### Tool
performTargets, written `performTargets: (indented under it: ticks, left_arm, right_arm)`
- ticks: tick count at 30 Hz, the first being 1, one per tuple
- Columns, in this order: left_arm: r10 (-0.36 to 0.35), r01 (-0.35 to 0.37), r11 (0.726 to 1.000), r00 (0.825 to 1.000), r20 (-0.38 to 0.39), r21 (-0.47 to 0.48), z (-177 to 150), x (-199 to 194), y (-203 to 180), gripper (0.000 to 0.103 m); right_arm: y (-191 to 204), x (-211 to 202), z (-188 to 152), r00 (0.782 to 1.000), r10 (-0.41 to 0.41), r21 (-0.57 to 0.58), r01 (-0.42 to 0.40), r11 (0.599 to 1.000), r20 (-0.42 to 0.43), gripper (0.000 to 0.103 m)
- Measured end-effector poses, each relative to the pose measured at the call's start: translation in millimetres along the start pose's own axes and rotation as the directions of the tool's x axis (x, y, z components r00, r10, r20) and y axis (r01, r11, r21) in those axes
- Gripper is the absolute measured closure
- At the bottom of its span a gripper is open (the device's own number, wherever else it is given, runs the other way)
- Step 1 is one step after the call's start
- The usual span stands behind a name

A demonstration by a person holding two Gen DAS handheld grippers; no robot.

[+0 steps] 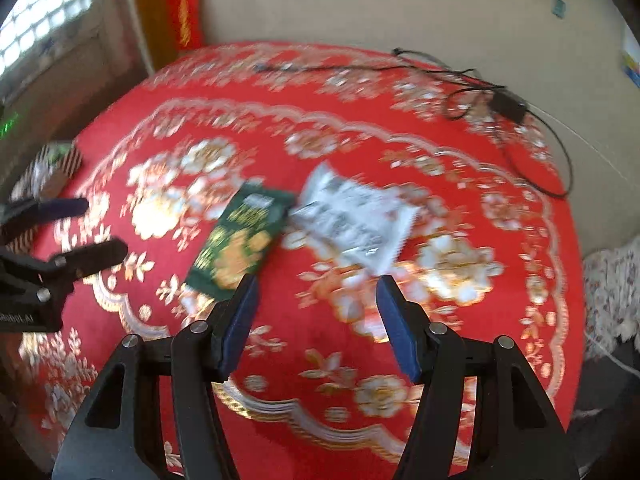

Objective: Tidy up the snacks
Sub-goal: 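Move both tools back toward the green cracker packet and white packet, then grasp the green cracker packet with the left tool while the right tool grasps the white packet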

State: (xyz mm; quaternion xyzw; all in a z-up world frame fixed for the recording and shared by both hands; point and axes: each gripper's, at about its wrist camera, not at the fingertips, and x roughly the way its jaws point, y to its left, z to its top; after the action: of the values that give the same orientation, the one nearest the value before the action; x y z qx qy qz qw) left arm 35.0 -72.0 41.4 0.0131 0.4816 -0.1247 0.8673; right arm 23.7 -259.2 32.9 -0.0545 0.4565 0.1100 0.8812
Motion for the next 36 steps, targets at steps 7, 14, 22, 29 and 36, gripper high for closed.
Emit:
performTargets:
  ticks: [7, 14, 22, 29, 36]
  left_arm:
    - [-0.02, 0.02, 0.999, 0.999, -0.029, 0.033, 21.5, 28.3, -43.6, 0.011]
    - [0.002, 0.002, 0.999, 0.997, -0.073, 0.05, 26.3, 61.1, -58.4, 0.011]
    - [0.031, -0.026, 0.996, 0.998, -0.055, 0.089, 23.6, 55.7, -30.6, 0.054]
    - [0.026, -0.021, 0.997, 0.998, -0.063, 0.08, 21.5, 52.3, -12.2, 0.054]
    - [0.031, -0.024, 0.996, 0.997, -0.075, 0.091, 31.5, 62.3, -14.0, 0.038]
  right_arm:
    - [-32.0, -7.6, 2.9, 1.0, -0.011, 0.063, 0.01, 0.998, 0.013, 0.042]
    - [-50.2, -7.8, 10.0, 0.998, 0.02, 0.058, -0.023, 0.998, 0.053, 0.038]
    - [-28.7, 26.5, 35.1, 0.995, 0.099, -0.267, -0.1, 0.958, -0.02, 0.032]
    - [-17.2, 64.4, 53.0, 0.988, 0.081, -0.483, -0.135, 0.865, -0.132, 0.031]
    - [-29.4, 88.4, 65.8, 0.967, 0.192, -0.402, -0.245, 0.882, -0.169, 0.021]
